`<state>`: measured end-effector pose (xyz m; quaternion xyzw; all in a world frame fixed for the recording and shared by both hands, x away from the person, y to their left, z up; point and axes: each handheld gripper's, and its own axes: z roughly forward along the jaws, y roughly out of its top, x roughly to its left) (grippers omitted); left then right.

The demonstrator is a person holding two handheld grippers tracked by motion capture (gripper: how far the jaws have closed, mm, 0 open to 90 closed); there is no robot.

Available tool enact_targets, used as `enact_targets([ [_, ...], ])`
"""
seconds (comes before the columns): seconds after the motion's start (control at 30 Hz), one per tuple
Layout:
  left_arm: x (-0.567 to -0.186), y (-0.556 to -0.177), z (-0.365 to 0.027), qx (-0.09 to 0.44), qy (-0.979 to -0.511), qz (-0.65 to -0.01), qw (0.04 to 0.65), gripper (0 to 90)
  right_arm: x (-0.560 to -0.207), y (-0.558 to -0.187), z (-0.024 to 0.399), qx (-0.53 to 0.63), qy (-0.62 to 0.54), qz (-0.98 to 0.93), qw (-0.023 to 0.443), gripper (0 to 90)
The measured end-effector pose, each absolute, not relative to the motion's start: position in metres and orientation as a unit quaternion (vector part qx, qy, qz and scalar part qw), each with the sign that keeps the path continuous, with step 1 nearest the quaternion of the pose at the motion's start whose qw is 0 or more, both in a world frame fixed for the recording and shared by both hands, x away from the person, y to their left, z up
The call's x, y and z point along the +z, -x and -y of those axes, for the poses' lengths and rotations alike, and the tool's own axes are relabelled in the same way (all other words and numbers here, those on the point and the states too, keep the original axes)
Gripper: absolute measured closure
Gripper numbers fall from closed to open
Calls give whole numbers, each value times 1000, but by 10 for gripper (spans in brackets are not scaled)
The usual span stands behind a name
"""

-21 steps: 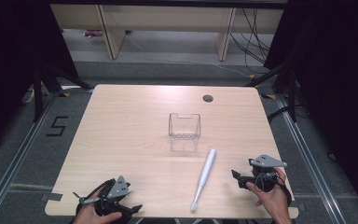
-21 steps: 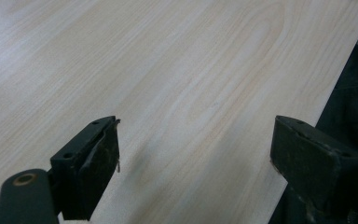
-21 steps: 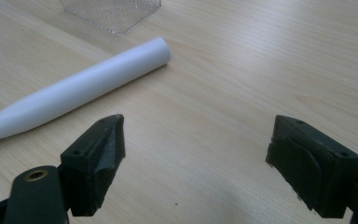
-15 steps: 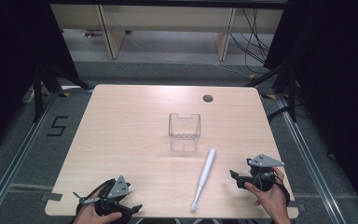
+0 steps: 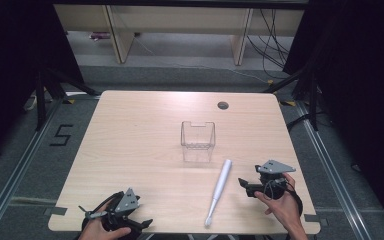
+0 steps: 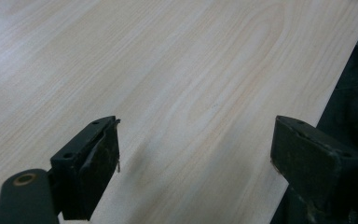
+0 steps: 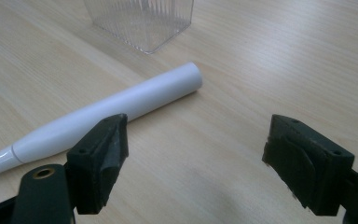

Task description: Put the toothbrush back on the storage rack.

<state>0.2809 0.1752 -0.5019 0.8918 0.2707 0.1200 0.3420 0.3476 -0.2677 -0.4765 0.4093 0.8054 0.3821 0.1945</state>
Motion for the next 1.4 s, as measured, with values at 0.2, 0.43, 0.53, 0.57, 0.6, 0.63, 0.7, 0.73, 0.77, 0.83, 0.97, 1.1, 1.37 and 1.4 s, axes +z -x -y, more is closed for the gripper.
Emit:
enact_targets([
  [0.2, -502, -281, -175, 114, -892, -276, 340, 148, -475, -355, 260, 376, -401, -813, 191, 274],
  [0.43, -502, -281, -176, 122, -892, -271, 342, 148, -476, -366, 248, 371, -377, -827, 193, 352],
  [0.53, -502, -282, -176, 117, -893, -271, 339, 148, -475, -369, 242, 373, -370, -829, 190, 402],
  [0.57, -502, -282, -176, 117, -893, -271, 340, 148, -474, -370, 241, 371, -371, -831, 185, 418],
  [0.6, -502, -280, -175, 116, -889, -278, 343, 149, -473, -371, 240, 369, -366, -833, 187, 442],
  [0.63, -502, -281, -175, 119, -891, -274, 343, 148, -472, -371, 239, 373, -378, -829, 177, 455],
  [0.7, -502, -281, -175, 120, -892, -271, 342, 149, -472, -373, 239, 378, -371, -829, 183, 481],
  [0.73, -502, -281, -175, 120, -892, -271, 342, 149, -473, -374, 238, 378, -372, -828, 182, 490],
  [0.77, -502, -281, -175, 120, -892, -271, 342, 149, -473, -374, 238, 378, -372, -828, 182, 490],
  [0.83, -502, -281, -176, 120, -892, -271, 342, 149, -473, -379, 237, 375, -361, -832, 190, 532],
  [0.97, -502, -281, -175, 119, -892, -270, 342, 149, -470, -381, 232, 373, -365, -833, 183, 611],
  [1.1, -503, -280, -175, 116, -890, -278, 343, 149, -469, -385, 224, 378, -352, -834, 193, 692],
  [1.37, -502, -281, -175, 117, -892, -271, 343, 149, -475, -398, 211, 368, -334, -847, 192, 838],
  [1.4, -502, -281, -175, 117, -892, -271, 343, 149, -475, -399, 210, 364, -335, -850, 184, 851],
])
